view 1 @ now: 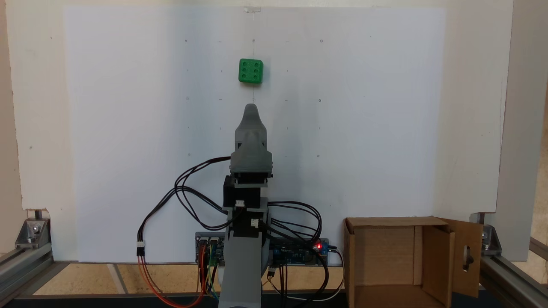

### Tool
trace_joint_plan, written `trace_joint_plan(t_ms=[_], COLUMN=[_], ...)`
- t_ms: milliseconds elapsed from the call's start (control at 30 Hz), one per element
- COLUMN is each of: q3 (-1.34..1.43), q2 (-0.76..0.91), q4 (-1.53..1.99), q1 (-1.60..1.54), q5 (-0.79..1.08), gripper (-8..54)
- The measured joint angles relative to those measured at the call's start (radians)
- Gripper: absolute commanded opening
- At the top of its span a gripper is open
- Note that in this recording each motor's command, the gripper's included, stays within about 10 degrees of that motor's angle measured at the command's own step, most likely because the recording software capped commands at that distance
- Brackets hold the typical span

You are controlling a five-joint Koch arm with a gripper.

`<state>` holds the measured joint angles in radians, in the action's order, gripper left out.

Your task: Grasp a green dice and put it in the bin.

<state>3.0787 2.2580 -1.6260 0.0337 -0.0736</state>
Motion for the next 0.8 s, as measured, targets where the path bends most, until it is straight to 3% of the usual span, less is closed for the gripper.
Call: trace_joint_plan(t_ms=[800], q3=[0.0], q2=[0.0], q4=[0.114], q1=[-0.031], q5=[0.055], gripper=[44.6])
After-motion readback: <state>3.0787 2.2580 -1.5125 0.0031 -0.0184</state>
